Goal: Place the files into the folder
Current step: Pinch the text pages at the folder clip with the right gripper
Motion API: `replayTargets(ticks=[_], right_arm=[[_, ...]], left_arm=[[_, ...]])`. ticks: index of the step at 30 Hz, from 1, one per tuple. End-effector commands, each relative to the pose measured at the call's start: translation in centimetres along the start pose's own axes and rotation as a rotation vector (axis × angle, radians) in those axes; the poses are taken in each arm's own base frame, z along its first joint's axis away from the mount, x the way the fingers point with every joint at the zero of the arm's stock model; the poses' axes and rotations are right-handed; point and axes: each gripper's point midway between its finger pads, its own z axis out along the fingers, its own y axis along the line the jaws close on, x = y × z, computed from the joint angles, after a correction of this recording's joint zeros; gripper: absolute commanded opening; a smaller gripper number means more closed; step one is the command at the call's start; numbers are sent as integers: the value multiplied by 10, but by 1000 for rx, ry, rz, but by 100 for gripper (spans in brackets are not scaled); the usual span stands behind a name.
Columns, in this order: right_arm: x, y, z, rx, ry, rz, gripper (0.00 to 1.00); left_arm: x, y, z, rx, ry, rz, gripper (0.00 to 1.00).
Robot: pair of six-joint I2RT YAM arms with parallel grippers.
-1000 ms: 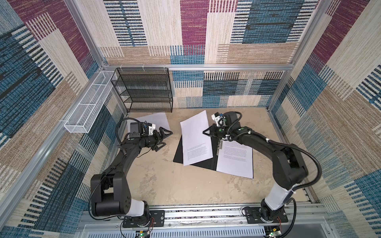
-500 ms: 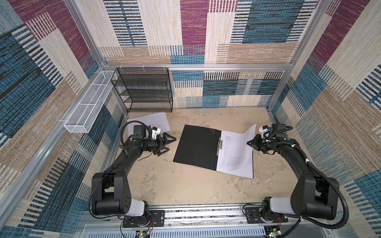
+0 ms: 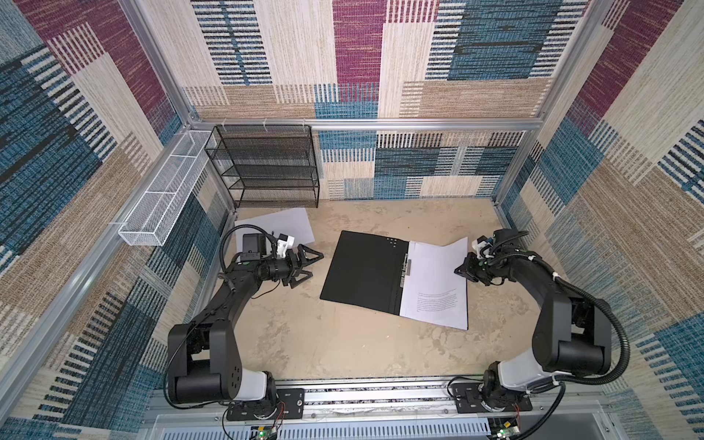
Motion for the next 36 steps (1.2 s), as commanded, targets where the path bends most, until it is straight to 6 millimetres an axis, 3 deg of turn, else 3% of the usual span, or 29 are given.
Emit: replayTargets(ticks=[1, 13, 26, 36], right_arm=[[-10, 7, 3, -32, -27, -41, 0], [-5, 8, 13, -61, -1, -48, 0], [0, 9, 17, -66, 9, -51, 0], [3, 9, 16, -67, 2, -43, 28]], left_arm=[[-1, -5, 0, 30, 3, 9, 99], [3, -18, 3, 91, 25, 36, 99], [2, -13, 5, 83, 25, 17, 99], [1, -11, 5, 82, 23, 11, 99]])
